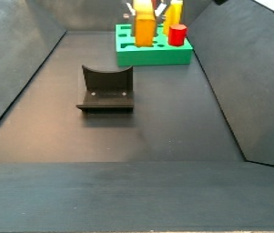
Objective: Pick up the rectangle object. Move up. Place the rectangle object on the fixture. Regrasp the rectangle object. Move to above the board. Insert the rectangle object.
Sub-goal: Place the rectangle object on the fixture.
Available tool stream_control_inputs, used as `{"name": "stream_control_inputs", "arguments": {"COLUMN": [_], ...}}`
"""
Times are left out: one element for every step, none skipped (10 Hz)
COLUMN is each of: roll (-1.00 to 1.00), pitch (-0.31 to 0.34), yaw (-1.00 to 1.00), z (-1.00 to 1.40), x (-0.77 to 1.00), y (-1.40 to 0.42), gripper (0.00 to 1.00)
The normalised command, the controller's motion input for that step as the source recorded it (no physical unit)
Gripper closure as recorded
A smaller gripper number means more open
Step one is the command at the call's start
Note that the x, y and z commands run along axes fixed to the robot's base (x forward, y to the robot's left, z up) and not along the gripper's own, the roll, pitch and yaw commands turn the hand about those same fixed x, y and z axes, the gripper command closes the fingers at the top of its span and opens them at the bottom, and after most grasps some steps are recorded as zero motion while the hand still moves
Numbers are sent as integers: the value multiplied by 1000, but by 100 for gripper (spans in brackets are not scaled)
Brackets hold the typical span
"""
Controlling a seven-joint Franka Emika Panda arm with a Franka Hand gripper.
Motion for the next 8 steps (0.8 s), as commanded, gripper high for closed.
{"name": "stream_control_inputs", "arguments": {"roll": [-1000, -1000, -880, -708, -477, -309, -191, -170], "pitch": [227, 223, 194, 156, 110, 86, 60, 51], "yaw": [-91, -122, -135, -138, -133, -124, -105, -94], "z": [102, 68, 49, 25, 10, 2, 8, 5], "x": [1000, 1000, 993, 895, 765, 664, 520, 443], "y": [218, 176, 146, 109, 80, 61, 34, 35], "gripper": [100, 100, 100, 100, 100, 100, 100, 100]}}
